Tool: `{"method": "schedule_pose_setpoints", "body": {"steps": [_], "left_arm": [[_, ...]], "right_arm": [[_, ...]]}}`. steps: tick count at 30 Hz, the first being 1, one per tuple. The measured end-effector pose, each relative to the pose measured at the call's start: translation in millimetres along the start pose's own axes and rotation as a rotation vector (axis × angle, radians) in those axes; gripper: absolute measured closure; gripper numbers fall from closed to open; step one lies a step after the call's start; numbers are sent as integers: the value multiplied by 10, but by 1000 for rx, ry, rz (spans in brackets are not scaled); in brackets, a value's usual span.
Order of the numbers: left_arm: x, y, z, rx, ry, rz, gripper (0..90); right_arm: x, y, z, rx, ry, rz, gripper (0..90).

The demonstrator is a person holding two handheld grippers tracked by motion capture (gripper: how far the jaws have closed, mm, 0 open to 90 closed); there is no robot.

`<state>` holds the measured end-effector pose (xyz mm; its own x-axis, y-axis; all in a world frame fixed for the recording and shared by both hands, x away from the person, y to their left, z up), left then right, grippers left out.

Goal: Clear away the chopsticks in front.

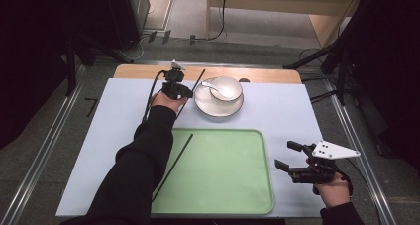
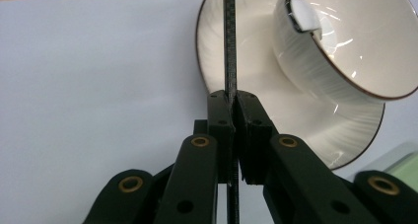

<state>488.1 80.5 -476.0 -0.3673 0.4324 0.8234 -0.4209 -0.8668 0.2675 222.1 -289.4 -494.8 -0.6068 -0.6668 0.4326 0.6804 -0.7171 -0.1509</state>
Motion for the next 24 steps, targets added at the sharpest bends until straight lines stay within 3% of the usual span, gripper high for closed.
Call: {"method": "schedule_pose_setpoints", "body": {"steps": [10, 19, 24], "left_arm": [[350, -153, -310, -22, 14, -5, 869], [601, -226, -688, -10, 23, -71, 869], [676, -248, -871, -10, 23, -75, 869]], "right_arm": [[3, -14, 3, 2, -3, -2, 182], [-10, -27, 2, 1, -12, -6, 182], [-5, -22, -1, 0, -11, -11, 182]]}}
Point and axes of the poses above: each handheld gripper's, and its own axes: x roughly backward along the jaws, z roughly out of its top, y roughly to its right, the point moved 3 cm from there along -x, roughly forward along the jaws
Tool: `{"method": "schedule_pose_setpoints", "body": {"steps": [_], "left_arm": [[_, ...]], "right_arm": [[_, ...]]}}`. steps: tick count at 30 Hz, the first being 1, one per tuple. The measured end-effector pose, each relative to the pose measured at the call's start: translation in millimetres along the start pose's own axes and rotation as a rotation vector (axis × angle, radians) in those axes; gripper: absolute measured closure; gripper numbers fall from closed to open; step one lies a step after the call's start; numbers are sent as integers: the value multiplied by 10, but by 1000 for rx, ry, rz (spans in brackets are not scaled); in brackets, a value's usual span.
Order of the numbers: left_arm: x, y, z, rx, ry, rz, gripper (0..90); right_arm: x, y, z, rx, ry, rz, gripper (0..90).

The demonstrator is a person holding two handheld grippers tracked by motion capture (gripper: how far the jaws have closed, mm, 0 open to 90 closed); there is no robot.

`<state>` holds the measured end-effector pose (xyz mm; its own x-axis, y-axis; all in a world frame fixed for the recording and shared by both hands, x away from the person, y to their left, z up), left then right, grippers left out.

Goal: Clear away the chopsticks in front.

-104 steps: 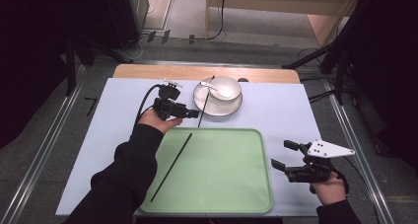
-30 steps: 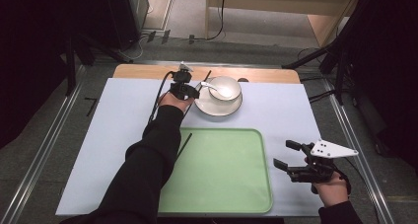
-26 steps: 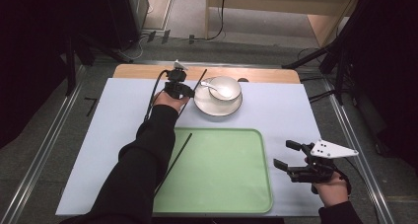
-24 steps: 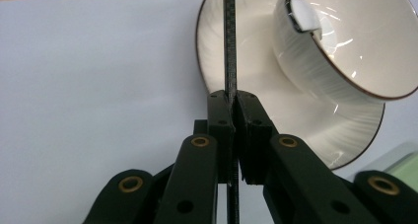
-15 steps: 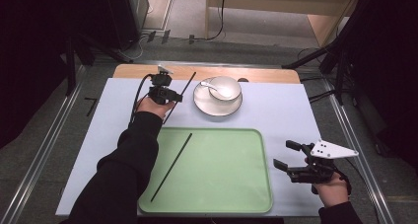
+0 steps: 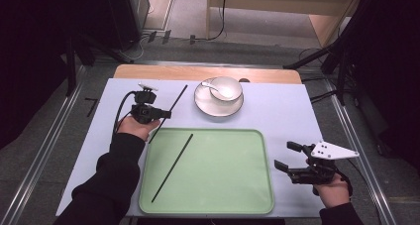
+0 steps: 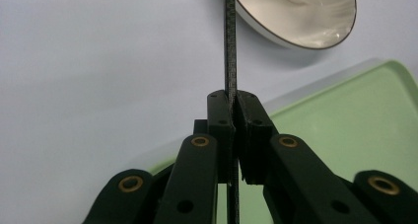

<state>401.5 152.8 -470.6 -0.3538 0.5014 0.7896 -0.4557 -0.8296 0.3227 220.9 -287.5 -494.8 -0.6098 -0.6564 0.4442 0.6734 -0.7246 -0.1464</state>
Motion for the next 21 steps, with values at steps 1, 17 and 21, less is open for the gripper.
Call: {"method": "schedule_pose_setpoints", "body": {"steps": [1, 17, 21], "left_arm": [[10, 3, -30, -3, 1, 2, 869], [180, 286, -575, -37, 30, -24, 869], [182, 316, -682, -38, 30, -20, 869]], "right_arm": [[1, 3, -1, -4, 1, -1, 182], [-8, -4, -3, 4, -3, -2, 182], [-9, -9, 0, 6, -3, -2, 182]]}}
Point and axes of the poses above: each handheld gripper's, and its own axes: x roughly backward along the jaws, z roughly out of its top, y roughly to its right, the point moved 3 cm from there along -x, roughly forward along the jaws
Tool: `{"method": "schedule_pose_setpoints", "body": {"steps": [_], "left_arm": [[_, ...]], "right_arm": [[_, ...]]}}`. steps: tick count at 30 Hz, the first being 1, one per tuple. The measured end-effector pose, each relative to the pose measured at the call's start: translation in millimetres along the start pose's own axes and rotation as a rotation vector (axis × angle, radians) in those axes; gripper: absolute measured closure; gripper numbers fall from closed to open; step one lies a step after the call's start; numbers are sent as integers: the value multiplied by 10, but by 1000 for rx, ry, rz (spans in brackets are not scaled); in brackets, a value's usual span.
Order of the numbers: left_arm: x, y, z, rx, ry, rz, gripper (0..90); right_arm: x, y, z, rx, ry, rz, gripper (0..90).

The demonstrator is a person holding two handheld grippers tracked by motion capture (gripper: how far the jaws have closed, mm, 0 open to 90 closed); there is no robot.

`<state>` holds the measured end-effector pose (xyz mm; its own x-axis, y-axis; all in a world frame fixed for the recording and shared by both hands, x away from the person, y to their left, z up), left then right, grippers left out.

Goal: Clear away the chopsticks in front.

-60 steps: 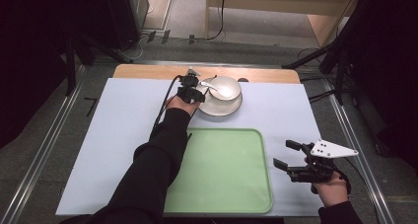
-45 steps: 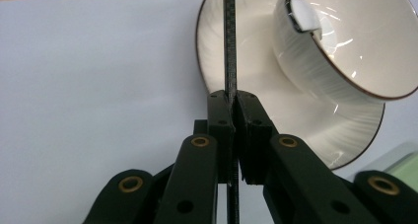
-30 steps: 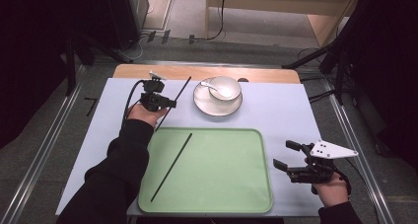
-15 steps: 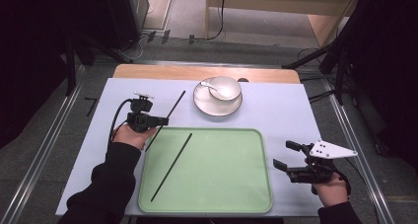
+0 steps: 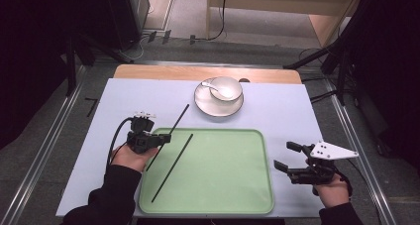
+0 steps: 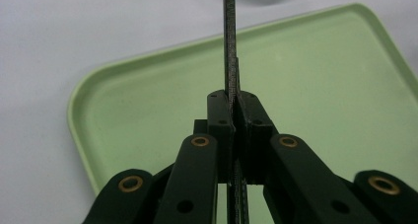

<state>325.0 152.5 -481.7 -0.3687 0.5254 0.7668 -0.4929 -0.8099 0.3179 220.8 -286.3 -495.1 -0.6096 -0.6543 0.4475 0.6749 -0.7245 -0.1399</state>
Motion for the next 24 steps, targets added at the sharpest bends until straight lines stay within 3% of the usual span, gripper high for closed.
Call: {"method": "schedule_pose_setpoints", "body": {"steps": [8, 16, 24], "left_arm": [[40, 133, -182, 2, 12, -9, 868], [-67, 335, -469, -2, -37, -41, 867], [-230, 412, -617, -6, -92, -17, 867]], "right_arm": [[-23, 2, 12, 5, -1, 8, 182], [-59, -2, 33, 10, -1, 19, 182], [-76, -7, 42, 14, -2, 25, 182]]}}
Point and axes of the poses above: each handheld gripper's, and its own axes: x roughly backward along the jaws, z roughly out of its top, y roughly to its right, the point moved 3 cm from there along -x, roughly forward along the jaws
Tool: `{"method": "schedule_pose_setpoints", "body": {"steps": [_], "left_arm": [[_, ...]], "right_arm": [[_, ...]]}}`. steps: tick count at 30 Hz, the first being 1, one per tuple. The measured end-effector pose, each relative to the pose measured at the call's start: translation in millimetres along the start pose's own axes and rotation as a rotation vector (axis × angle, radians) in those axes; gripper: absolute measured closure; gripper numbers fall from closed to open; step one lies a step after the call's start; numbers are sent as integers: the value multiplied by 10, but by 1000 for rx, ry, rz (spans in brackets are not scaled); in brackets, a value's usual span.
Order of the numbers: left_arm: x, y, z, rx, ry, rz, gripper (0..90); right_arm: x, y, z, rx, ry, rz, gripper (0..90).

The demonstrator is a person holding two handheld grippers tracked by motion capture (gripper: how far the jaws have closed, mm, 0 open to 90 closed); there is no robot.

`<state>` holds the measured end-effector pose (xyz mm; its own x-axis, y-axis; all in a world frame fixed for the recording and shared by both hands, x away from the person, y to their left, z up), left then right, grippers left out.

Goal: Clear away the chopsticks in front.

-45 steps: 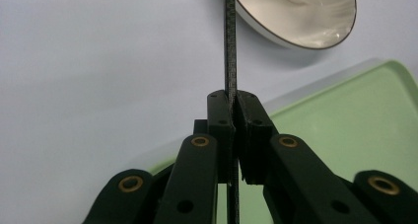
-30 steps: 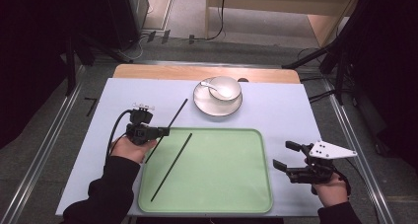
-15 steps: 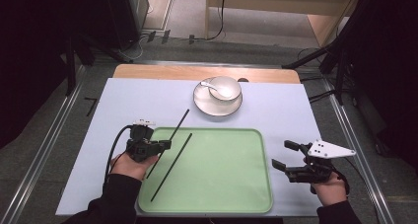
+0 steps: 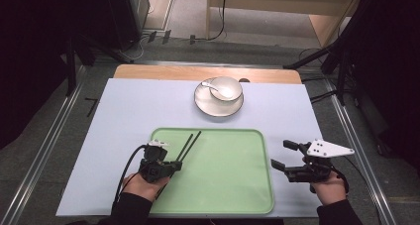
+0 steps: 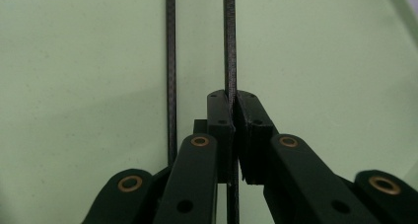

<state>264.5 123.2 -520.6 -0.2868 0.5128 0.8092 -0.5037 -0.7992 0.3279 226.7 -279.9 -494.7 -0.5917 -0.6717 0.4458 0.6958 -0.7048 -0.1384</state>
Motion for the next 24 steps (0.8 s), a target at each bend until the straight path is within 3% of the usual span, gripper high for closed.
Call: {"method": "schedule_pose_setpoints", "body": {"steps": [7, 17, 21, 24], "left_arm": [[-98, -65, -23, 17, -26, 22, 865], [2, -216, -38, 74, -22, 77, 863], [30, -249, -46, 76, -16, 107, 863], [39, -269, -48, 79, -18, 105, 860]], "right_arm": [[3, 0, -1, 0, 2, -2, 182], [13, -3, -3, -5, 4, -3, 182], [11, -2, -2, -4, 4, -2, 182], [7, -5, -1, -2, 3, 0, 182]]}}
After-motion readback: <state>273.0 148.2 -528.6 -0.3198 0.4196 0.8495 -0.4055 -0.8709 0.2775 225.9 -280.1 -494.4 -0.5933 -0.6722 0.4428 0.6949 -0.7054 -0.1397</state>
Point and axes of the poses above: each handheld gripper's, and its own axes: x roughly backward along the jaws, z roughly out of its top, y roughly to its right, the point moved 3 cm from there along -x, roughly forward along the jaws
